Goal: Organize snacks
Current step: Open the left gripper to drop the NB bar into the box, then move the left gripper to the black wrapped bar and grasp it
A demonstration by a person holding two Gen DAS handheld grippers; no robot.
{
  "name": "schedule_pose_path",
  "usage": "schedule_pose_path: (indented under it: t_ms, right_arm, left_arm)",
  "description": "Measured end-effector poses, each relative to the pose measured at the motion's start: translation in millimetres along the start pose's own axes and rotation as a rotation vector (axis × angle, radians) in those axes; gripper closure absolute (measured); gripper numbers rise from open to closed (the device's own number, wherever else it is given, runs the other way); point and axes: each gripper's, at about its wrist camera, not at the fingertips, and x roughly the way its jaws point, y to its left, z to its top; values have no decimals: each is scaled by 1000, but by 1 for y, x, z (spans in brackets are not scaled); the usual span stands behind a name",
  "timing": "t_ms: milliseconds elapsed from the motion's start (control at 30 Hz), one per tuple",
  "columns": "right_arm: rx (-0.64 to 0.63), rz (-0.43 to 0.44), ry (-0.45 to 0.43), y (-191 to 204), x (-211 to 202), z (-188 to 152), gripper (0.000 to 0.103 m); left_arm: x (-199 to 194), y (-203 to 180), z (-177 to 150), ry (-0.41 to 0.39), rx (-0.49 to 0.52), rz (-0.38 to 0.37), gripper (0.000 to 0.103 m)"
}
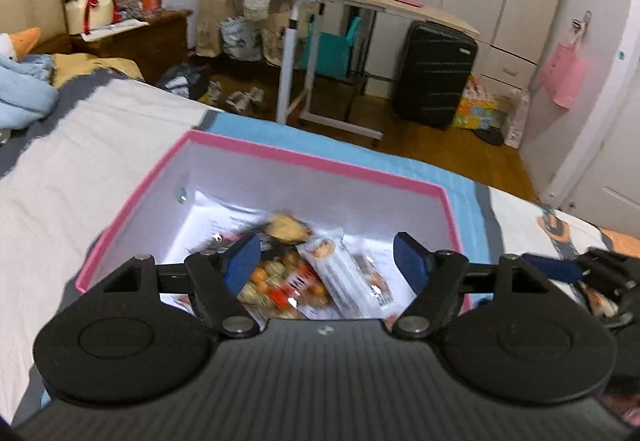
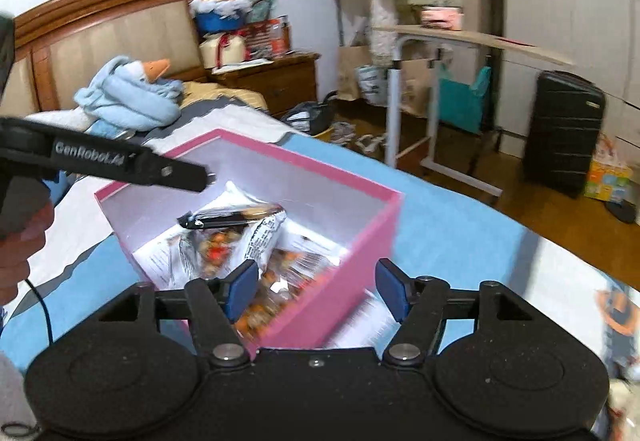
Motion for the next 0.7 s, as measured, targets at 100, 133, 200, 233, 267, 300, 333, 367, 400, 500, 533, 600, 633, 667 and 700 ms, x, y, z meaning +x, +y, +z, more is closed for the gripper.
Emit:
schedule_pose_path:
  t_ms: [100,133,200,233,267,300,333,367,400,500,533,600,633,667,700]
  right_arm:
    - [28,-25,-5,-17,-31,-8,30]
    - [32,-43,-4,-23,-44,-11,30]
    - [37,-67,2,-32,-64,-13,29]
    - [41,-78,7,-36,-68,-9,29]
    - [46,-92,12,-41,-79,-10,27]
    - [52,-105,18,-45,-90,-12,27]
    - [59,-118,20,-48,-101,-15,26]
    - [63,-132,18,-51,-111,-19,26]
    - [64,-148,19,-53,-122,-24,25]
    - [54,-200,19,-57,-144,-37,24]
    - [50,-218,14,-57,-150,-43,22]
    - [59,-248,5,-59,-160,-58,19]
    - [74,-262,6,-61,-164,-66,19]
    - [89,-277,11,-64,-166,-74,19]
    - [100,-291,13,-68,-168,-82,19]
  left_arm:
    - [-11,-9,-4,17,23,-48,30]
    - [-15,-13,-5,24,29,-60,30]
    - [-25,-22,-5,31,45,-89,30]
    - [-29,-26,-5,33,52,-101,30]
    - [-33,-32,-5,36,60,-110,30]
    - [-38,-39,-7,38,71,-123,30]
    - [-41,-45,-8,39,80,-135,30]
    - [-45,-54,-10,42,93,-154,30]
    - [-48,-63,-14,47,103,-171,30]
    - [-51,-93,-24,74,133,-229,30]
    - [-50,-102,-28,83,143,-240,30]
    - [-48,-124,-39,101,168,-255,30]
    - [-47,-135,-46,113,181,-261,30]
    - [-46,-146,-52,127,197,-274,30]
    - [-45,-157,-59,136,210,-292,30]
